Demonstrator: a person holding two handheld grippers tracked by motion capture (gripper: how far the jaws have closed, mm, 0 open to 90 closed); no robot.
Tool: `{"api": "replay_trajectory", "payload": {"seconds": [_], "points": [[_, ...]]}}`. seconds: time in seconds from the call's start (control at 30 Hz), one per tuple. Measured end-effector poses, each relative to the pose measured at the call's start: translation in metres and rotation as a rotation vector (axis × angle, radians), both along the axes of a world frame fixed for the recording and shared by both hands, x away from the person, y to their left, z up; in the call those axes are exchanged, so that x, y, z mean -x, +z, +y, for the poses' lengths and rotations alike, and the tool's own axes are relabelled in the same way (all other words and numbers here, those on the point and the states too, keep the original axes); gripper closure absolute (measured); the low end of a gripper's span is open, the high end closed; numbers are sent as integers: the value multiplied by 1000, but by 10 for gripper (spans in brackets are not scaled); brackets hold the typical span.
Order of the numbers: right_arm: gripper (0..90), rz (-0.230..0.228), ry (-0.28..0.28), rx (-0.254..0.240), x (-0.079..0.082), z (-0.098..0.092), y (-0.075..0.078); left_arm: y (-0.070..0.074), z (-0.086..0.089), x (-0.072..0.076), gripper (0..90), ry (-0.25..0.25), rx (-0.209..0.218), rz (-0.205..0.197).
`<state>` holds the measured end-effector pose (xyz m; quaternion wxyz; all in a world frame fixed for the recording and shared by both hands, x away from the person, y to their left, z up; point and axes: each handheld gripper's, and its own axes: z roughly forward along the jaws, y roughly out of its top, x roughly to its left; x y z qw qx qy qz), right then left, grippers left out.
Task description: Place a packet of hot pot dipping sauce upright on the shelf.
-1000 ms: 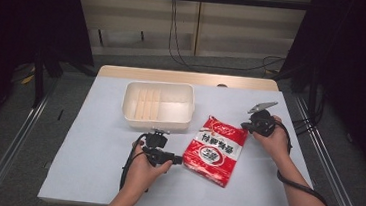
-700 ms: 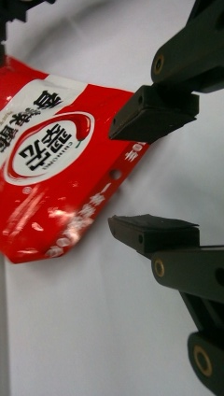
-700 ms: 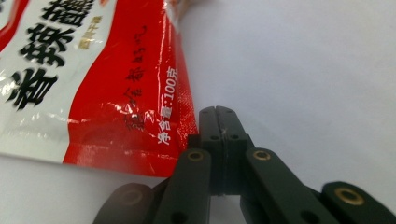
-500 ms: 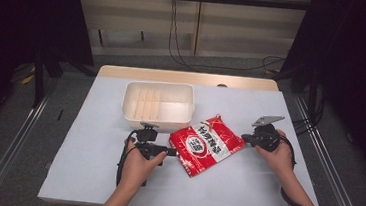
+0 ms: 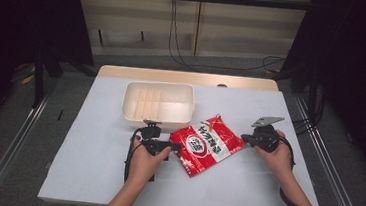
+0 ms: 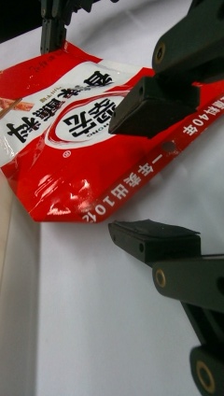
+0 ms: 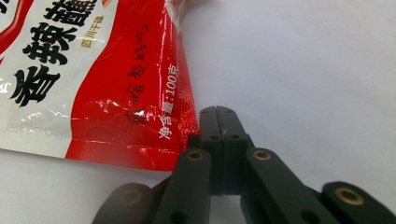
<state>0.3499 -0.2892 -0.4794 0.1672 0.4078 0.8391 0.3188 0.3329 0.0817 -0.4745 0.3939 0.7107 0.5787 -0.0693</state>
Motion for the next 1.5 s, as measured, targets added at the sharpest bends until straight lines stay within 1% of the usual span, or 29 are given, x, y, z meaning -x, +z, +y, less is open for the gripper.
{"api": "replay_trajectory", "payload": {"seconds": [0.03,0.1,0.13,0.2,0.27,0.3,0.4,0.43,0.5,0.57,0.63,0.67,0.7,0.73,0.8,0.97,1.0,1.07,1.1,1.13,1.2,1.23,1.27,1.33,1.37,1.4,1.43,1.47,1.5], "points": [[900,-1,2,-1,0,0,0,0,-2,1,458,-3,-3,-11],[900,2,-1,-3,0,0,0,-1,-4,2,464,-16,20,17],[900,2,0,-4,0,0,0,-1,-7,3,466,-11,27,16],[900,0,-1,-1,1,0,0,-2,-10,5,478,-14,53,35],[900,6,2,-1,2,1,0,-3,-12,6,503,-25,61,32],[900,6,2,-5,3,1,0,-4,-13,6,527,-25,75,39],[900,11,11,-15,4,1,0,-6,-15,6,628,-27,92,46],[900,11,14,-19,4,0,0,-6,-15,5,680,-29,107,54],[900,14,-3,-20,5,0,0,-5,-15,5,808,-29,115,69],[874,8,-1,-24,5,0,0,-1,-14,4,876,-29,133,93],[826,8,-21,-19,5,-1,0,6,-14,5,900,-34,147,110],[825,6,-24,-19,5,-2,0,10,-13,6,900,-43,144,106],[812,8,-25,-19,5,-3,1,14,-12,6,900,-60,127,94],[793,8,-33,-18,6,-5,1,19,-12,6,900,-61,130,100],[733,5,-46,-22,6,-8,2,28,-11,7,900,-85,115,95],[597,19,-79,-66,8,-13,5,50,-7,7,900,-102,87,99],[556,15,-81,-61,9,-13,5,54,-5,6,900,-116,74,98],[458,35,-79,-72,8,-14,6,65,-5,5,900,-124,46,105],[419,30,-84,-71,8,-14,7,71,-4,5,900,-135,33,108],[402,33,-82,-86,8,-14,7,77,-4,4,900,-142,16,106],[362,29,-73,-84,8,-13,8,89,-3,2,900,-154,17,121],[359,35,-71,-83,8,-13,8,96,-3,1,900,-161,-5,124],[347,43,-69,-86,8,-13,8,102,-3,-1,900,-169,-18,110],[314,44,-68,-102,8,-13,8,114,-5,-3,900,-172,-24,112],[294,53,-82,-104,8,-13,9,119,-5,-4,900,-183,-41,109],[279,37,-72,-111,7,-14,9,124,-7,-5,900,-187,-38,113],[267,42,-85,-112,8,-14,10,129,-8,-5,900,-186,-37,114],[259,40,-82,-118,7,-15,10,134,-8,-6,900,-195,-55,117],[260,55,-83,-124,8,-15,10,138,-9,-8,900,-199,-53,118]]}}
